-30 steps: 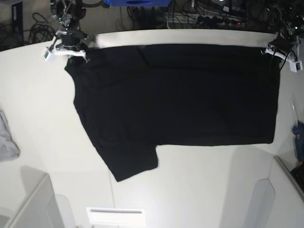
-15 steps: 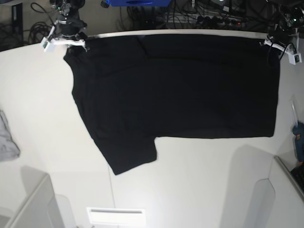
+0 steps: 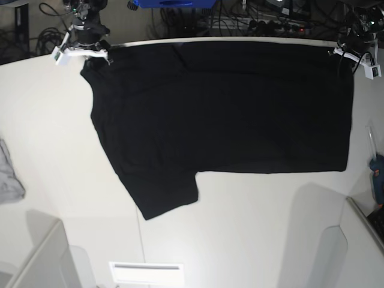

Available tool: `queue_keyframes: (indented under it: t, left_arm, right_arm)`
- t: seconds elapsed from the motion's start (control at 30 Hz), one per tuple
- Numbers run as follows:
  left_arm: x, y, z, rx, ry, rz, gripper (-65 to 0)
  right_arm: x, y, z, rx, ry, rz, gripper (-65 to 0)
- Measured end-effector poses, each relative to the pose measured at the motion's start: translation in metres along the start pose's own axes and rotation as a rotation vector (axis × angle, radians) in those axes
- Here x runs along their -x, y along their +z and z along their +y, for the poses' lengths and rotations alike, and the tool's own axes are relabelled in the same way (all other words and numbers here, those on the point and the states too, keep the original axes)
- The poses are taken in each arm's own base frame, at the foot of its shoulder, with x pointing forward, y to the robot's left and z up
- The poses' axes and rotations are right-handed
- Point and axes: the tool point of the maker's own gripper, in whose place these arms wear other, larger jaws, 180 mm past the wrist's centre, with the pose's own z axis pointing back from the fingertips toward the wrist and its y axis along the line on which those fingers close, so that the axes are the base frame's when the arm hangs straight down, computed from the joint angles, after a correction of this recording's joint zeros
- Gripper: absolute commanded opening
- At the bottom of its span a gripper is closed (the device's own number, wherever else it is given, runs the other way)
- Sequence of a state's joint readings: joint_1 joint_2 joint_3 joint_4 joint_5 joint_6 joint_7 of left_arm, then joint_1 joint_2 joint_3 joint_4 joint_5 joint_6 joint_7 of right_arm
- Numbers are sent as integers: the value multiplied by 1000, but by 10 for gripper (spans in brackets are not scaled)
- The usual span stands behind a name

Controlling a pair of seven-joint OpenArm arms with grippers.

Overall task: Fold the T-shirt properly
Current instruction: 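Pull the shirt's collar edge toward the robot with both grippers, then release the shirt and move the right gripper to the sleeve side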

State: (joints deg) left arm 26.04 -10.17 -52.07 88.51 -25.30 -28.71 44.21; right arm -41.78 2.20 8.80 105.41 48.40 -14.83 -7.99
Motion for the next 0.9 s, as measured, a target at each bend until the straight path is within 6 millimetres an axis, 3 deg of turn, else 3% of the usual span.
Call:
queue_keyframes:
  t: [0.03, 0.13, 0.2, 0.37, 0.47, 0.57, 0.7, 0.9]
  left_arm:
    - [0, 0, 0, -1, 0, 0, -650]
    - [-1, 5, 11, -33, 23, -6, -650]
    - [-4, 13, 24, -72, 25, -13, -566]
    - [-20, 23, 31, -102, 14, -63, -250]
    - [-26, 25, 30, -104, 7, -80, -145]
    - [-37, 30, 28, -109, -17, -106, -132]
    - [-56, 41, 26, -120, -49, -160, -130]
    - [-95, 66, 49, -211, -16, -288, -133]
  right_arm:
    - [0, 0, 0, 0, 0, 0, -644]
    - [0, 0, 0, 0, 0, 0, -461]
    - [0, 0, -1, 4, 3, -1, -368]
    - [-1, 0, -1, 6, 5, -3, -372]
    - [-1, 0, -1, 7, 3, -8, -372]
    - [-3, 0, -3, 12, 0, -13, -372]
    - [-22, -1, -14, 43, -8, -64, -366]
    - [-67, -20, 17, -50, 55, -145, -365]
